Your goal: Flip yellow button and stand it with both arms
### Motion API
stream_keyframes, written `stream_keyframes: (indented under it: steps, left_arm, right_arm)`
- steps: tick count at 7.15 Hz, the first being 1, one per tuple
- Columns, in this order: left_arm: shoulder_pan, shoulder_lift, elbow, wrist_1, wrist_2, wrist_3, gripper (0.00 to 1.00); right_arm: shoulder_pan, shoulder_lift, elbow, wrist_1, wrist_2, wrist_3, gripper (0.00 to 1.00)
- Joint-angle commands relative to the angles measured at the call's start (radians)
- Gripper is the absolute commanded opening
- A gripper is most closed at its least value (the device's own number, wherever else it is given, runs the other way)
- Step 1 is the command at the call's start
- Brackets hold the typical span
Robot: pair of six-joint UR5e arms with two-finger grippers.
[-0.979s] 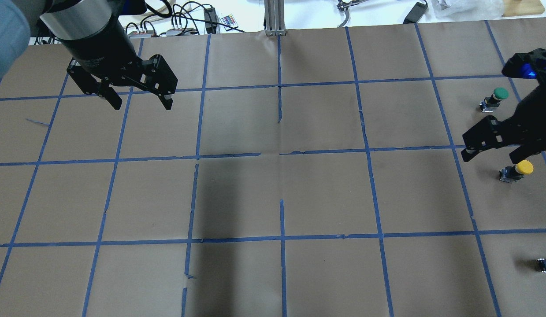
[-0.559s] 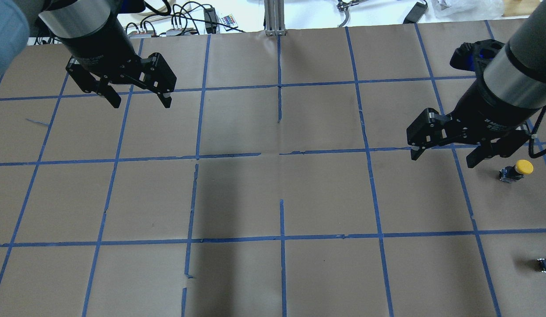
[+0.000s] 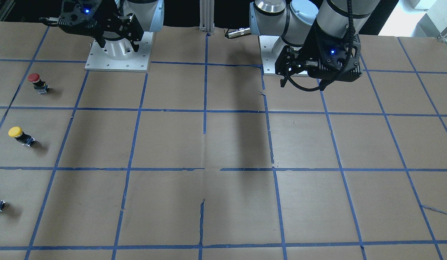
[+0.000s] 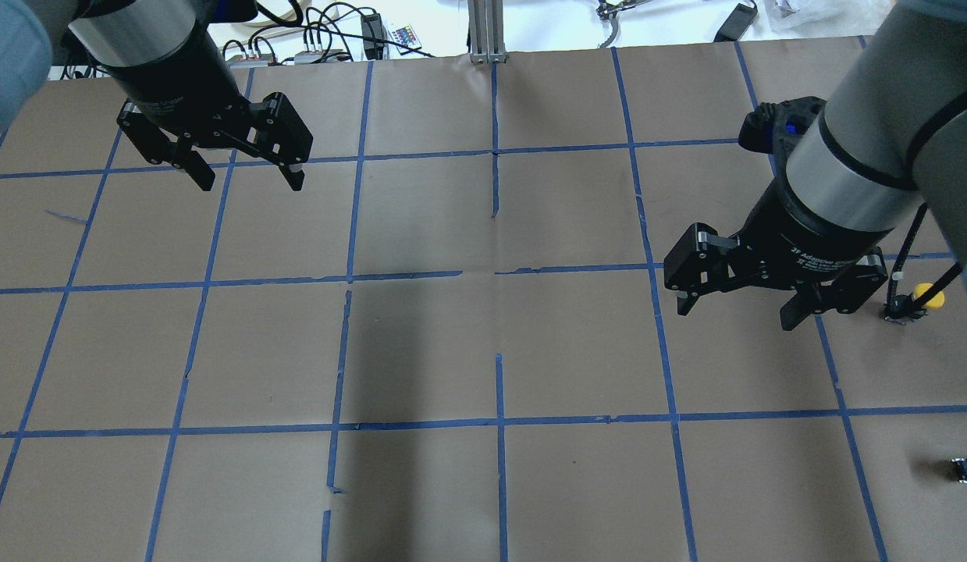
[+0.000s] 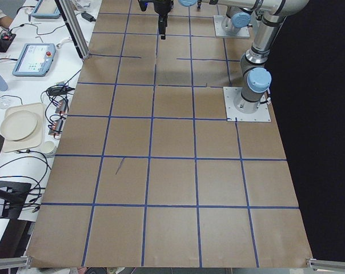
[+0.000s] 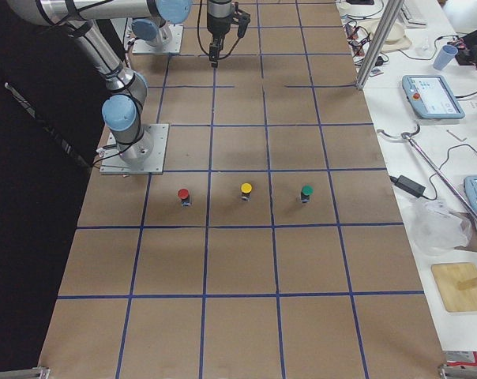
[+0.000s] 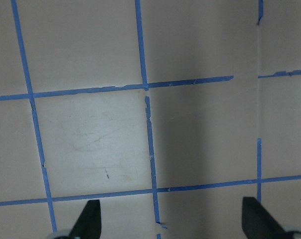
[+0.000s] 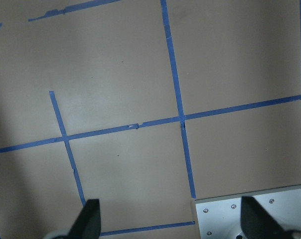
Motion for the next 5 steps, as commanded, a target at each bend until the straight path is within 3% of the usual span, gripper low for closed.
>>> stream_keyframes:
  steps: [1, 3, 5]
  left_arm:
    - [0.000, 0.000, 0.000, 0.000, 0.000, 0.000, 1.00]
    - [0.000, -0.002, 0.001, 0.002, -0.002, 0.000, 1.00]
    - [0.000, -0.002, 0.001, 0.002, -0.002, 0.000, 1.00]
  right_arm:
    - [-0.026, 0.012, -0.043, -0.006, -0.004, 0.001, 1.00]
    - [-0.026, 0.093, -0.112, 0.003, -0.034, -0.001, 1.00]
    - [-0.026, 0.095, -0.106, 0.009, -0.061, -0.001, 1.00]
